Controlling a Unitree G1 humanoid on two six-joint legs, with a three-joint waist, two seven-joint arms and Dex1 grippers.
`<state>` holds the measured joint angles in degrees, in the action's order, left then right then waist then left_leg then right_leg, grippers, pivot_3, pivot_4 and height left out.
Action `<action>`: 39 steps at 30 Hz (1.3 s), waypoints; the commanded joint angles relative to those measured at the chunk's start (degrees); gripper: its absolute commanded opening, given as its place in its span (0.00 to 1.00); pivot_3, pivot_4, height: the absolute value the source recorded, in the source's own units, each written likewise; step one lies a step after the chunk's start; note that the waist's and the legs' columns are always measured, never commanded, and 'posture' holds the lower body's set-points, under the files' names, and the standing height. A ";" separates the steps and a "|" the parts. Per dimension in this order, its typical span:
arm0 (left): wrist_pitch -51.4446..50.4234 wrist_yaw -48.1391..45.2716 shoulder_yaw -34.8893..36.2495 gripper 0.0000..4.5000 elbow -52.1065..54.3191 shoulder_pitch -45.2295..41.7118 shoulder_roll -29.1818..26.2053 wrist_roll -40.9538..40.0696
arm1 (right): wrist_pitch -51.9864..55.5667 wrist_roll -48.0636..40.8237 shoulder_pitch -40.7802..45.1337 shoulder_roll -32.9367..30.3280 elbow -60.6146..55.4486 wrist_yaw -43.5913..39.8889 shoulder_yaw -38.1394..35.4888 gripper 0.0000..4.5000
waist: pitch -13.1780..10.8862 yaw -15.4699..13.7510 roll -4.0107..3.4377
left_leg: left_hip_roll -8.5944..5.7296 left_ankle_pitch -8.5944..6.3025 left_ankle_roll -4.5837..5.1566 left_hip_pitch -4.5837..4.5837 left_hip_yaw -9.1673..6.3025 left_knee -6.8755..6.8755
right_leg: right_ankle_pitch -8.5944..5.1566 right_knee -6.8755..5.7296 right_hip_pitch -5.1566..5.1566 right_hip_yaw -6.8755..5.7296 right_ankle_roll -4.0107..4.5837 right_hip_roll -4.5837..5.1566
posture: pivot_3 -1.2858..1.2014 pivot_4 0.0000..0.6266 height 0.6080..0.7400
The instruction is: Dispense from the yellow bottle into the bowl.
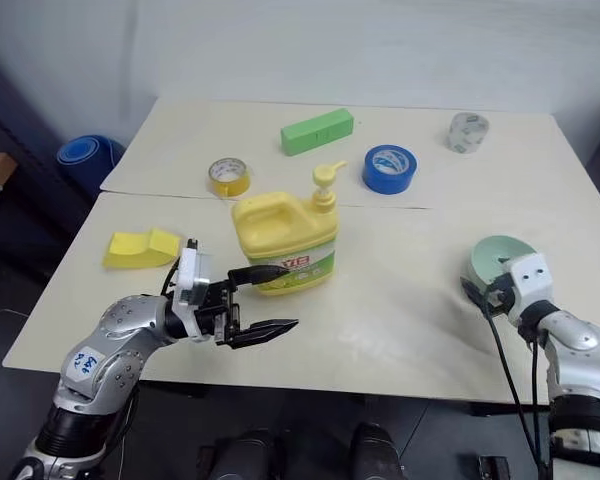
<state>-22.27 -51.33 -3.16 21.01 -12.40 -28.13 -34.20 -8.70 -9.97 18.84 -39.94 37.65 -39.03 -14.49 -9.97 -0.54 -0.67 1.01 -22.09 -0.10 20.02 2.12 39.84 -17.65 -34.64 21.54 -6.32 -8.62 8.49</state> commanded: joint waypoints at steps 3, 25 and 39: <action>-0.56 1.85 2.68 1.00 4.82 2.39 -1.20 -1.03 | -1.72 2.26 6.49 0.54 8.08 2.09 1.44 0.81 | 0.00 0.71 0.00 | 0.01 0.00 0.00 0.09 -0.06 0.11 | 0.00 -0.02 0.00 -0.05 -0.01 0.00 | 0.52 0.24 1.00; -14.34 6.60 14.74 0.41 -5.55 -25.01 -8.32 -22.51 | 21.92 -4.70 8.18 -7.01 -32.86 -17.56 9.44 0.00 | -0.18 0.66 -0.25 | -0.05 0.01 -0.02 0.18 -0.26 0.19 | 0.02 -0.09 0.01 -0.12 -0.04 0.02 | 0.52 0.24 1.00; 2.29 5.82 -0.47 0.01 -31.67 -45.70 10.42 3.22 | 40.34 -4.62 26.64 -7.76 -42.51 -22.11 19.85 0.00 | -0.38 0.54 0.08 | -0.09 0.01 -0.01 0.42 -0.27 0.17 | 0.03 -0.01 0.20 -0.33 -0.07 -0.01 | 0.52 0.24 1.00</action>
<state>-22.14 -44.97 -3.28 -9.37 -56.12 -18.61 -32.79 32.43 -15.07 42.92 -47.11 -4.15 -60.60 5.60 -10.35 0.00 -0.59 0.92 -22.08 -0.11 20.43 1.86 40.02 -17.62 -34.67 21.75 -6.65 -8.69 8.47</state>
